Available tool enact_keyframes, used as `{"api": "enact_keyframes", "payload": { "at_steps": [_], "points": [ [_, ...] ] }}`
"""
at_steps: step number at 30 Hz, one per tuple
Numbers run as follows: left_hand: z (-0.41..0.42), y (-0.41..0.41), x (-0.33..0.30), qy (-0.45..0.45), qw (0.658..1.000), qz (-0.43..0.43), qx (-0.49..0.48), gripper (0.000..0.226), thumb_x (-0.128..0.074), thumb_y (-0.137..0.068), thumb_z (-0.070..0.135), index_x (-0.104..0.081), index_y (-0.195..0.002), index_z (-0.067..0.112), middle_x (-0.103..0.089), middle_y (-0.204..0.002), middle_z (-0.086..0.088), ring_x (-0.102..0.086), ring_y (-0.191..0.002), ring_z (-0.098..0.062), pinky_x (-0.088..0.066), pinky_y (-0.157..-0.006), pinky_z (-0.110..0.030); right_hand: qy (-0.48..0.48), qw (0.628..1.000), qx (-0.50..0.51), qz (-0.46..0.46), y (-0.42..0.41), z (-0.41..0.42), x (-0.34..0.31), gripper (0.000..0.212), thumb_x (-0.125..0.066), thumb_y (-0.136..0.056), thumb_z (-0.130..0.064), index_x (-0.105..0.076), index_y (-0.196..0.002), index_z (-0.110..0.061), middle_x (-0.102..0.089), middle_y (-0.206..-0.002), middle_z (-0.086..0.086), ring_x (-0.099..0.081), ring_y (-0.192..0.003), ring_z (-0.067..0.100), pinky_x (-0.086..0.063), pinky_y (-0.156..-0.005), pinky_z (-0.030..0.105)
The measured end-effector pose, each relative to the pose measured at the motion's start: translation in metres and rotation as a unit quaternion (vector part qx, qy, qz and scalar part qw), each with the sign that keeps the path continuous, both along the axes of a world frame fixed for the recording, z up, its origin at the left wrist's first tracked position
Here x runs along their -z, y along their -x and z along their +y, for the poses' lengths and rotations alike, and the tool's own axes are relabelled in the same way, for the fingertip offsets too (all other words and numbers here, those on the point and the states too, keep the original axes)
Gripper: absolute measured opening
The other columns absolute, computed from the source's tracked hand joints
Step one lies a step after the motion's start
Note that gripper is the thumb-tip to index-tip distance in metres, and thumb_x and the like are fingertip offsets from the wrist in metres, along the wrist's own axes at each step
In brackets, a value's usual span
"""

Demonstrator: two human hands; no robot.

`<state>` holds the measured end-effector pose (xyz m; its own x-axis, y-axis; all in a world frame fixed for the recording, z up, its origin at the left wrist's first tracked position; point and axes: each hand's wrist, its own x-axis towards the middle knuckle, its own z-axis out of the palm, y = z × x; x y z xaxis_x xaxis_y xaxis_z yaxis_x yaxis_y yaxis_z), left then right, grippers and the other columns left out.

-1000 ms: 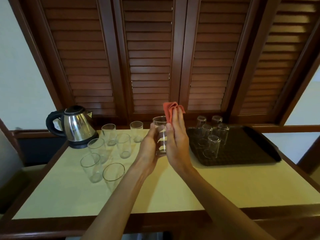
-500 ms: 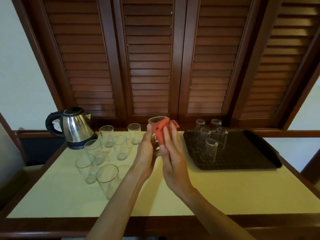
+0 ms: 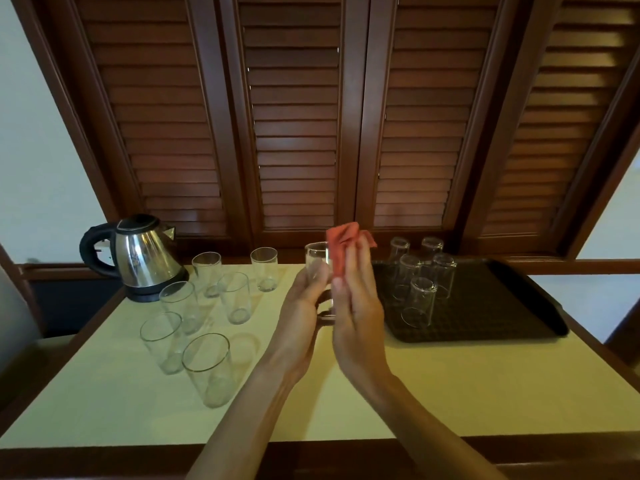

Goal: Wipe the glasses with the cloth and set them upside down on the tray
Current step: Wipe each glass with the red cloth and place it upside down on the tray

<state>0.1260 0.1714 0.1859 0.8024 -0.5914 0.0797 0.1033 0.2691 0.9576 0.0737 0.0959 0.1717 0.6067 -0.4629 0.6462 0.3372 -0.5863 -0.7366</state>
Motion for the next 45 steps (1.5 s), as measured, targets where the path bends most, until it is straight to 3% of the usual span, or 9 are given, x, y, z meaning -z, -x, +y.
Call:
{"api": "enact_keyframes", "payload": {
  "at_steps": [3, 7, 12, 17, 20, 23, 31, 37, 45],
  "points": [
    [0.006, -0.004, 0.001, 0.024, 1.000, 0.003, -0.004, 0.034, -0.044, -0.110, 0.031, -0.070, -0.130, 0.023, -0.074, -0.127, -0.006, -0.069, -0.121, -0.022, -0.058, -0.096, -0.044, 0.096, 0.995, -0.012, -0.007, 0.002, 0.002, 0.014, 0.050, -0.030, -0.107, -0.031, -0.020, -0.156, -0.026, -0.009, -0.168, -0.013, -0.008, -0.155, 0.006, -0.011, -0.125, 0.024],
    [0.008, 0.004, 0.000, 0.006, 1.000, -0.001, 0.016, 0.033, -0.045, -0.106, 0.040, -0.068, -0.128, 0.033, -0.076, -0.122, 0.004, -0.071, -0.117, -0.011, -0.061, -0.089, -0.039, -0.071, 0.997, -0.023, 0.004, -0.009, -0.015, -0.007, 0.056, -0.039, -0.104, -0.031, -0.016, -0.155, -0.027, -0.017, -0.158, -0.026, -0.019, -0.143, -0.019, -0.023, -0.120, 0.014],
    [0.010, -0.012, -0.006, 0.043, 0.996, 0.072, -0.014, 0.053, -0.033, -0.111, 0.046, -0.068, -0.133, 0.013, -0.075, -0.125, -0.016, -0.069, -0.124, -0.027, -0.052, -0.107, -0.043, 0.111, 0.994, -0.019, -0.011, 0.000, 0.010, 0.027, 0.057, -0.040, -0.106, -0.025, -0.019, -0.158, -0.018, -0.011, -0.169, 0.001, -0.010, -0.156, 0.013, -0.017, -0.126, 0.030],
    [0.006, -0.001, 0.000, 0.013, 0.999, 0.050, 0.006, 0.055, -0.034, -0.105, 0.054, -0.071, -0.128, 0.020, -0.077, -0.122, -0.009, -0.071, -0.119, -0.021, -0.054, -0.103, -0.043, -0.052, 0.999, -0.006, -0.010, -0.008, 0.002, -0.008, 0.053, -0.036, -0.106, -0.029, -0.018, -0.156, -0.028, -0.014, -0.164, -0.018, -0.015, -0.148, -0.012, -0.021, -0.121, 0.015],
    [0.007, -0.014, -0.008, 0.044, 0.998, 0.044, -0.026, 0.054, -0.036, -0.106, 0.054, -0.074, -0.122, 0.020, -0.077, -0.121, -0.011, -0.069, -0.121, -0.026, -0.053, -0.103, -0.044, 0.070, 0.997, -0.037, 0.005, 0.000, 0.014, 0.014, 0.054, -0.031, -0.107, -0.038, -0.019, -0.158, -0.025, -0.010, -0.169, -0.010, -0.010, -0.155, 0.004, -0.020, -0.126, 0.033],
    [0.003, -0.010, -0.008, -0.002, 0.999, -0.005, -0.035, 0.046, -0.033, -0.111, 0.047, -0.072, -0.125, 0.028, -0.078, -0.114, -0.002, -0.072, -0.114, -0.021, -0.059, -0.091, -0.038, -0.022, 1.000, -0.019, -0.006, -0.009, -0.001, 0.008, 0.053, -0.034, -0.106, -0.037, -0.017, -0.156, -0.030, -0.011, -0.167, -0.013, -0.014, -0.153, -0.001, -0.028, -0.123, 0.046],
    [0.015, 0.000, -0.009, -0.005, 0.999, 0.026, -0.017, 0.071, -0.053, -0.091, 0.071, -0.060, -0.145, 0.026, -0.067, -0.140, -0.008, -0.064, -0.130, -0.026, -0.049, -0.112, -0.052, 0.013, 0.998, -0.063, 0.001, 0.011, 0.014, 0.028, 0.054, -0.034, -0.106, -0.031, -0.021, -0.158, -0.027, -0.012, -0.169, -0.006, -0.013, -0.155, 0.008, -0.021, -0.125, 0.038],
    [0.024, 0.013, 0.010, 0.029, 0.999, 0.021, 0.002, 0.052, -0.061, -0.096, 0.036, -0.058, -0.147, 0.023, -0.071, -0.132, -0.001, -0.068, -0.122, -0.015, -0.054, -0.103, -0.040, -0.058, 0.996, -0.067, -0.004, 0.022, 0.015, 0.016, 0.053, -0.036, -0.106, -0.029, -0.019, -0.156, -0.026, -0.013, -0.168, -0.009, -0.014, -0.153, 0.001, -0.022, -0.122, 0.022],
    [0.026, 0.034, 0.021, -0.011, 1.000, 0.021, -0.001, 0.049, -0.049, -0.098, 0.056, -0.068, -0.131, 0.027, -0.075, -0.125, -0.002, -0.068, -0.123, -0.022, -0.055, -0.103, -0.046, -0.082, 0.994, -0.055, -0.044, 0.030, 0.023, 0.025, 0.052, -0.036, -0.107, -0.026, -0.023, -0.157, -0.026, -0.017, -0.167, -0.012, -0.018, -0.153, 0.005, -0.027, -0.124, 0.046]
  ]
}}
